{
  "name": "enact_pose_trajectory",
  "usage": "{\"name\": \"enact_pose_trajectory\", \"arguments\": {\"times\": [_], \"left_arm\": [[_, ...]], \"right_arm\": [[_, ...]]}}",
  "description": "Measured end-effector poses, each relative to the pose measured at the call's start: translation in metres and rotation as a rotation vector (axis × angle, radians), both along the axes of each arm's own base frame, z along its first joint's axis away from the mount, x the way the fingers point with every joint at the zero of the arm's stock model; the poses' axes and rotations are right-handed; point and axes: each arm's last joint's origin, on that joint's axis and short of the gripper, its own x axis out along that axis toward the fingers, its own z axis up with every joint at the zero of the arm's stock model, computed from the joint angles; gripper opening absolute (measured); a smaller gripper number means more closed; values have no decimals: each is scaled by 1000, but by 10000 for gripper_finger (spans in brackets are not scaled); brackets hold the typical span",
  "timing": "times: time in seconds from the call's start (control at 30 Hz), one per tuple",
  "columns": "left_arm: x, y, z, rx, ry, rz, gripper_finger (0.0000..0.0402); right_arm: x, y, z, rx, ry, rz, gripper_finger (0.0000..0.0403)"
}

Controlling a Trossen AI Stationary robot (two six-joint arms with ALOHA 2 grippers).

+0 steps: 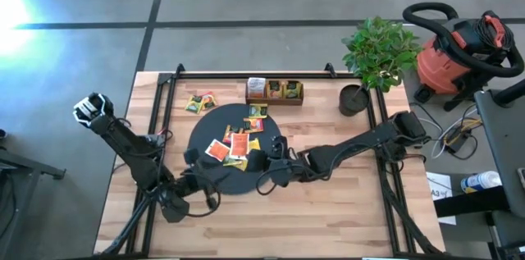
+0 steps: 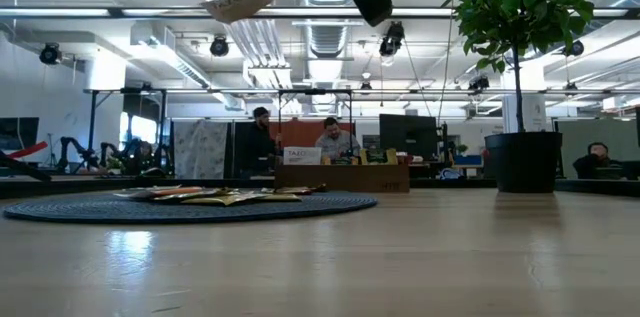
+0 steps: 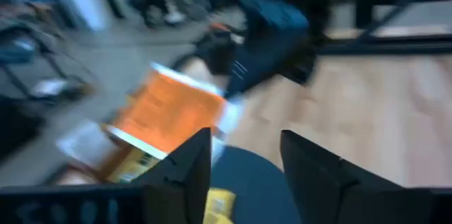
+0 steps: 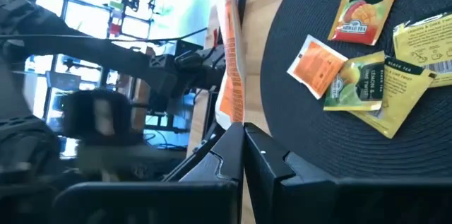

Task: Pick & Place Tea
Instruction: Put the orange tea bag into the left section of the wooden organizer

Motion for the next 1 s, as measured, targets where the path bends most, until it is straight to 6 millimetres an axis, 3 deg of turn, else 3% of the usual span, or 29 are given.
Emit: {"name": "enact_pose_trajectory", "arguments": {"times": [0.13, 0.47, 0.67, 1.0], "left_arm": [[2, 3, 4, 72, 17, 28, 187], [14, 11, -22, 204, 165, 53, 190], [19, 16, -27, 348, 186, 148, 190], [28, 29, -30, 377, 212, 215, 187]], "right_arm": [[2, -6, 0, 10, 0, -5, 8], [8, -17, 3, 33, -34, 21, 8], [9, -19, 4, 44, -40, 33, 8], [10, -21, 4, 59, -40, 46, 8]]}}
